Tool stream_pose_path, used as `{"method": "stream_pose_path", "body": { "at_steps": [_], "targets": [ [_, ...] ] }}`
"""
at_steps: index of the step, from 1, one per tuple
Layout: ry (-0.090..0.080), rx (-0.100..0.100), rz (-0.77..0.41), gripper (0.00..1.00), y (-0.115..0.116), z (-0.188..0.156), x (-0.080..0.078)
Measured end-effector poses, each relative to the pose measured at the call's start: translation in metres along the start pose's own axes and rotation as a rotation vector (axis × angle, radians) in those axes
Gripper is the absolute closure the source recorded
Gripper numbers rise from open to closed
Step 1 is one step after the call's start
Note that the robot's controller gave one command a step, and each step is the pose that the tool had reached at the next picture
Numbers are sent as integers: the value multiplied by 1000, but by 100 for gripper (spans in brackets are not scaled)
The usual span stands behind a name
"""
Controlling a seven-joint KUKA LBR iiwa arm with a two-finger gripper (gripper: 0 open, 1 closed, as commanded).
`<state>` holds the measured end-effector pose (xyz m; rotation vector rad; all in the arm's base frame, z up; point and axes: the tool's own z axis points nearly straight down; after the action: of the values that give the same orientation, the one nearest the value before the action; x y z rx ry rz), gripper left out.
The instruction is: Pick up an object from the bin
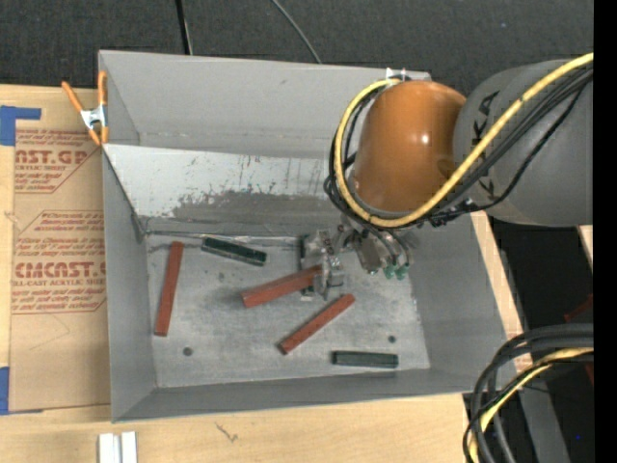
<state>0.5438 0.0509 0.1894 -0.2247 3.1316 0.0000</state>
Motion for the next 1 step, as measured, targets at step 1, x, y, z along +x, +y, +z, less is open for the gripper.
{"method": "stream_pose_path", "body": {
  "at_steps": [1],
  "targets": [
    [0, -1, 0, 100, 0, 0, 0]
  ]
}}
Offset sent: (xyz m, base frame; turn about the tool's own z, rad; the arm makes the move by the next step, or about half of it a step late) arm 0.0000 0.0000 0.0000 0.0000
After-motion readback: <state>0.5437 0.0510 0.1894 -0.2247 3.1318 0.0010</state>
